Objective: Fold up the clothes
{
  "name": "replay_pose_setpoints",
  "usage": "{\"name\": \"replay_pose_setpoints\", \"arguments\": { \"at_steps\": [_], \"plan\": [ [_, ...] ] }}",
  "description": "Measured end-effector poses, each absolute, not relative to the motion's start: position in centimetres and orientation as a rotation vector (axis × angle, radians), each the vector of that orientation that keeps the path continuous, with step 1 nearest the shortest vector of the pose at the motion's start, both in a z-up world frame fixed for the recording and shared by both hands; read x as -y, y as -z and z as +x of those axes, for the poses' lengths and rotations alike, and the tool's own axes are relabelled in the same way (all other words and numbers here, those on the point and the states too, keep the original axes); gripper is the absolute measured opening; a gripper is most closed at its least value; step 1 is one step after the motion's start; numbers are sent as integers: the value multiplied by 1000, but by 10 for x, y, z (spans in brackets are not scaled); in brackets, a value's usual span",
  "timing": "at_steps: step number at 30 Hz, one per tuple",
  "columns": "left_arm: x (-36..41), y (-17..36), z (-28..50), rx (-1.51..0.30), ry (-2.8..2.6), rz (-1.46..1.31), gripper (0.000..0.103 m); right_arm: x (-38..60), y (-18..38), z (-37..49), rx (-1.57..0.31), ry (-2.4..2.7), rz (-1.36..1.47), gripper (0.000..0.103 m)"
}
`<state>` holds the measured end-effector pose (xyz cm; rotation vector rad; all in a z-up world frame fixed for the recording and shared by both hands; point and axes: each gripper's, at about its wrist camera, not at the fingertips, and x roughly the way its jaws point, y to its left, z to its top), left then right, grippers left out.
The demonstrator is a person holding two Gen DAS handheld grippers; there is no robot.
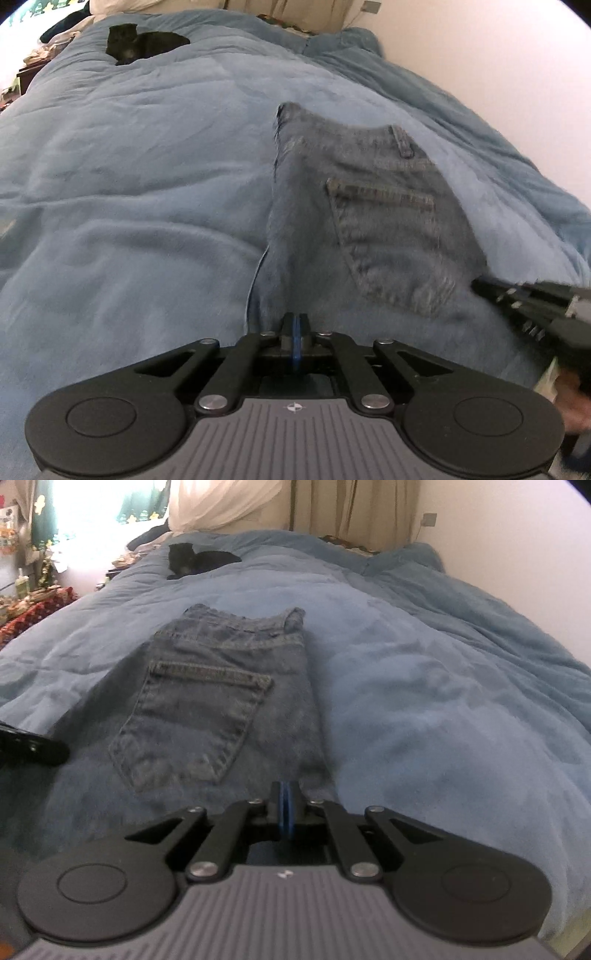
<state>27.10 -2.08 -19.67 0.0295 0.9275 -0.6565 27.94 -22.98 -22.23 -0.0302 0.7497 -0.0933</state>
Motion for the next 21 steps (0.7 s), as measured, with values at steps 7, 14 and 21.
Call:
{"name": "replay_pose_setpoints", "arguments": {
  "at_steps": [7, 14, 21],
  "plan": [
    [6, 185, 244, -902, 602, 107, 2, 241, 209, 251, -766, 110, -20, 1],
    [43, 155, 225, -864, 790, -13, 1, 194, 174, 246, -668, -53, 20, 10],
    [72, 210, 241, -991, 797, -47, 1, 181, 219, 254, -754, -81, -7, 3]
  ]
}}
